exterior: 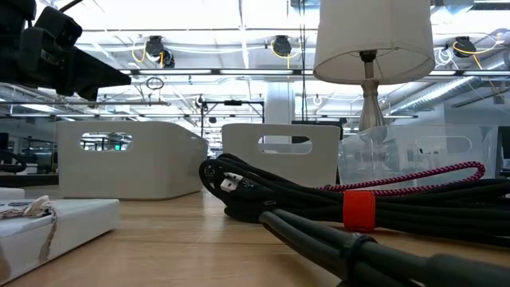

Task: Pick and place items into bin
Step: Put the black charger adapter into the transparent bin

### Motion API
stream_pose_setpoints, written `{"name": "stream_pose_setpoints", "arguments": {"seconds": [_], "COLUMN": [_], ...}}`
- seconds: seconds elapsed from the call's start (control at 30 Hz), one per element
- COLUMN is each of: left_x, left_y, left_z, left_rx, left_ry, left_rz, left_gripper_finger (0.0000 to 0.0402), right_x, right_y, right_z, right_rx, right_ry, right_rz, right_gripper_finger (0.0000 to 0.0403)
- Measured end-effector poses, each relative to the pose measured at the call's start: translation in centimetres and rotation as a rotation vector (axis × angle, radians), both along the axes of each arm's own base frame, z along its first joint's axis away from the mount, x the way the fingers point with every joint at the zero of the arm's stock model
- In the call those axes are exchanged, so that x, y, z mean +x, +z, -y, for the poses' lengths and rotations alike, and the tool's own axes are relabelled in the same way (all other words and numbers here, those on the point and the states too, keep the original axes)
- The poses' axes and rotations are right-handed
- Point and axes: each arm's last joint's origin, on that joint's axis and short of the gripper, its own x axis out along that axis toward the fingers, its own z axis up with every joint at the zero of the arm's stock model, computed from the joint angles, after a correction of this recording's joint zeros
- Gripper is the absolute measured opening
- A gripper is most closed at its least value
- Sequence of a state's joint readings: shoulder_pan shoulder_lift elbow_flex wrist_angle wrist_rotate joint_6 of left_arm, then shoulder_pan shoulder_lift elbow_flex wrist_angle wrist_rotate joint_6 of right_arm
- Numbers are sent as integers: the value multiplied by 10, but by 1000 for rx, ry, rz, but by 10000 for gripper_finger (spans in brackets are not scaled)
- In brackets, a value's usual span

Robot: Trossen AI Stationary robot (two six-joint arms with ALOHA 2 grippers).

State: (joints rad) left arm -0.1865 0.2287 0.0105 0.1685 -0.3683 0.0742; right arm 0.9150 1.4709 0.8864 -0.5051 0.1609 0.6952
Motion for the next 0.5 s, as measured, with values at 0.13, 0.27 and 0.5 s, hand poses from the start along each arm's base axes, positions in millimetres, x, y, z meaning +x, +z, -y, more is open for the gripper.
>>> {"name": "stream_pose_setpoints", "arguments": {"seconds": [0.13,0.27,0.5], "left_x": [0,0,0], "left_y": [0,0,0], "left_z": [0,0,0], "left_rx": [0,0,0], "left_ry": [0,0,0], "left_rz": [0,0,0], "left_gripper_finger": [33,33,33], "right_x": [-1,-1,-1], "right_y": [-8,-16,-21], "right_z": [-3,-3,1], "right_rx": [-22,-75,-103], "right_ry": [14,46,69], "right_rz": [-24,-44,-49], "right_gripper_finger": [259,259,258]}}
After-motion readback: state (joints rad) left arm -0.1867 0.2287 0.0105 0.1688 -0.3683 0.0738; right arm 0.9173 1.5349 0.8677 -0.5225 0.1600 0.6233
